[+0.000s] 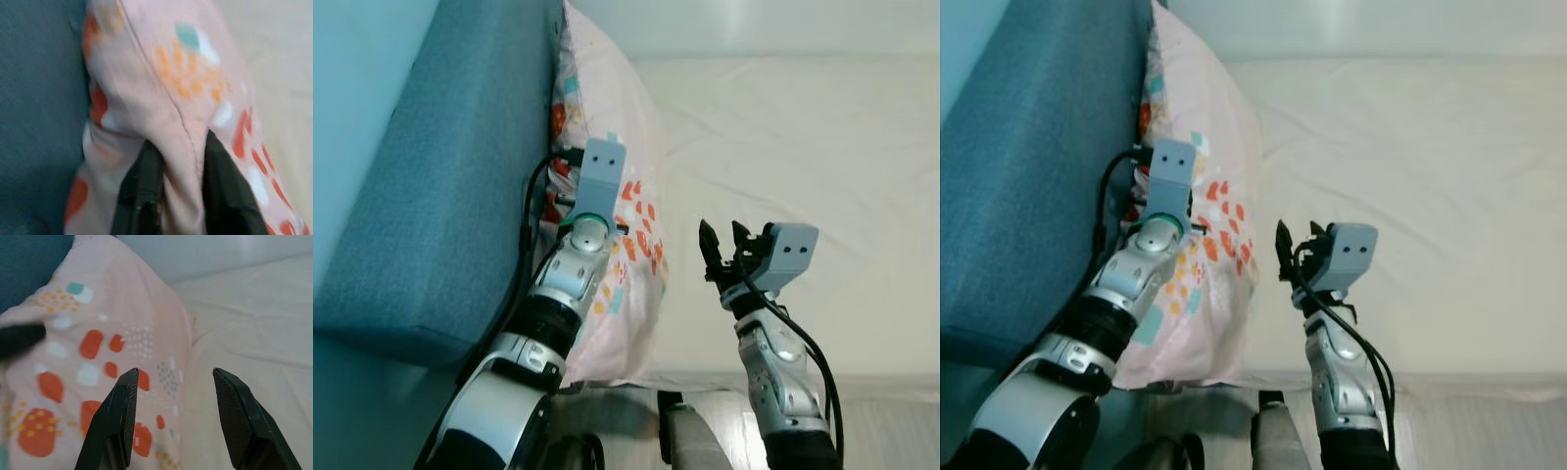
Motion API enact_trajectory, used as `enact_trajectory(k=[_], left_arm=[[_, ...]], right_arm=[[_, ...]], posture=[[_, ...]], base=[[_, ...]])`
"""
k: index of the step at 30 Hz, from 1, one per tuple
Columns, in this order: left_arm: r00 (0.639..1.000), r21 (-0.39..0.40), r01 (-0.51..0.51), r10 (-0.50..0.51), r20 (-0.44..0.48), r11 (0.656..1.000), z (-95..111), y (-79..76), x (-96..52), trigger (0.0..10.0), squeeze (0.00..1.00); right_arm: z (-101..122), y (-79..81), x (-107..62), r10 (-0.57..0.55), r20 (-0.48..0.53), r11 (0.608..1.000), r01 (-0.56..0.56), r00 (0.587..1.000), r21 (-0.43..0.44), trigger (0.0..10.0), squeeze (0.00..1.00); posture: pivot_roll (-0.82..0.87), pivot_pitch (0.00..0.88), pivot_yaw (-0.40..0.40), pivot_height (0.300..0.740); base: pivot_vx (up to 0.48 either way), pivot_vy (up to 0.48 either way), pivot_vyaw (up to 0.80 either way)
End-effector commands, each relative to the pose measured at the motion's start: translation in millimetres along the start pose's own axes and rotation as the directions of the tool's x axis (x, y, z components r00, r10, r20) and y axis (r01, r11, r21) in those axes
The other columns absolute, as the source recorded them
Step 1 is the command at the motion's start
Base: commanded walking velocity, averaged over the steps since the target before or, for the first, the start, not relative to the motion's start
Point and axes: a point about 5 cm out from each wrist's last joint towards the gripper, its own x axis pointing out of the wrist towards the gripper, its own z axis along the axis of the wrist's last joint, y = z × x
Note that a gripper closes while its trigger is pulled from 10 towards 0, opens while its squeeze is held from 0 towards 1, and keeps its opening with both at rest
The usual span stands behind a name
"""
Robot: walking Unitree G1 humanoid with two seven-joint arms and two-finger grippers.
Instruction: Clean up the room
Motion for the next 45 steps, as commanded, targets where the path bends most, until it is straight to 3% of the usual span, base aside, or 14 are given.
enact_trajectory(k=[1,3,4,5,12,14,16,18,21,23,27,33,39,45], left_arm=[[0.994,0.009,0.012,-0.013,0.105,1.0,13.6,1.2,-2.4,10.0,1.0],[0.99,0.004,0.031,-0.031,0.138,1.0,20.8,2.7,-4.6,10.0,1.0],[0.985,0.001,0.051,-0.051,0.164,0.999,26.9,5.1,-7.5,10.0,0.11],[0.982,0.0,0.069,-0.068,0.177,0.998,30.8,7.9,-10.5,10.0,0.0],[0.967,-0.011,0.18,-0.175,0.185,0.984,30.5,22.9,-30.2,10.0,0.0],[0.925,0.004,0.326,-0.32,0.204,0.945,25.9,28.9,-54.0,10.0,0.0],[0.925,0.004,0.326,-0.32,0.204,0.945,25.9,28.9,-54.0,10.0,0.0],[0.891,0.041,0.417,-0.418,0.18,0.908,8.0,26.2,-73.6,10.0,0.0],[0.891,0.041,0.417,-0.418,0.18,0.908,8.0,26.2,-73.6,10.0,0.0],[0.905,0.125,0.388,-0.403,0.138,0.913,-30.3,15.0,-75.5,10.0,0.0],[0.912,0.18,0.361,-0.387,0.139,0.915,-48.4,0.9,-69.8,10.0,0.0],[0.869,0.183,0.433,-0.463,0.174,0.883,-40.7,-20.7,-70.2,10.0,0.0],[0.879,0.114,0.438,-0.451,0.154,0.892,-32.9,-13.6,-71.3,10.0,0.0],[0.882,0.126,0.417,-0.434,0.186,0.9,-37.7,-13.4,-66.5,10.0,0.0]], right_arm=[[-7.5,2.7,-3.0,0.001,-0.026,1.0,-0.001,1.0,0.004,10.0,0.0],[-7.5,2.8,-3.0,0.003,-0.025,1.0,-0.003,1.0,0.004,10.0,0.0],[-7.5,2.7,-3.2,0.005,-0.025,1.0,-0.004,1.0,0.003,10.0,0.0],[-7.4,2.4,-3.5,0.005,-0.025,1.0,-0.005,1.0,0.002,10.0,0.0],[-7.3,0.0,-5.0,0.004,-0.025,1.0,-0.004,1.0,-0.002,10.0,0.0],[-7.3,-0.8,-5.3,0.007,-0.026,1.0,-0.007,1.0,-0.004,10.0,0.0],[-7.3,-0.8,-5.3,0.007,-0.026,1.0,-0.007,1.0,-0.004,10.0,0.0],[-8.1,1.5,-4.0,0.023,-0.03,1.0,-0.023,0.999,-0.005,10.0,0.0],[-8.1,1.5,-4.0,0.023,-0.03,1.0,-0.023,0.999,-0.005,10.0,0.0],[-7.9,7.5,0.1,0.047,-0.028,0.999,-0.048,0.998,-0.005,10.0,0.0],[-5.5,11.7,3.3,0.066,-0.021,0.998,-0.066,0.998,-0.012,10.0,0.0],[-0.2,9.3,1.3,0.066,-0.005,0.997,-0.066,0.998,-0.038,10.0,0.0],[5.0,0.6,-8.5,0.01,0.023,0.999,-0.009,1.0,-0.05,10.0,0.0],[3.0,0.0,-12.8,0.002,0.022,0.999,-0.001,1.0,-0.048,10.0,0.0]], posture=[[-0.18,0.193,0.139,0.74],[-0.18,0.191,0.138,0.74],[-0.18,0.19,0.139,0.74],[-0.18,0.19,0.139,0.74],[-0.17,0.188,0.14,0.74],[-0.16,0.18,0.133,0.74],[-0.16,0.18,0.133,0.74],[-0.14,0.162,0.12,0.74],[-0.14,0.162,0.12,0.74],[-0.16,0.139,0.107,0.74],[-0.17,0.13,0.099,0.74],[-0.21,0.116,0.099,0.74],[-0.23,0.098,0.103,0.74],[-0.24,0.098,0.106,0.74]], base=[[0.0,0.0,0.0],[0.0,0.0,0.0],[0.0,0.0,0.0],[0.0,0.0,0.0],[0.0,0.0,0.0],[0.0,0.0,0.0],[0.0,0.0,0.0],[0.0,0.0,0.0],[0.0,0.0,0.0],[0.0,0.0,0.0],[0.0,0.0,0.0],[0.0,0.0,0.0],[0.0,0.0,0.0],[0.0,0.0,0.0]])
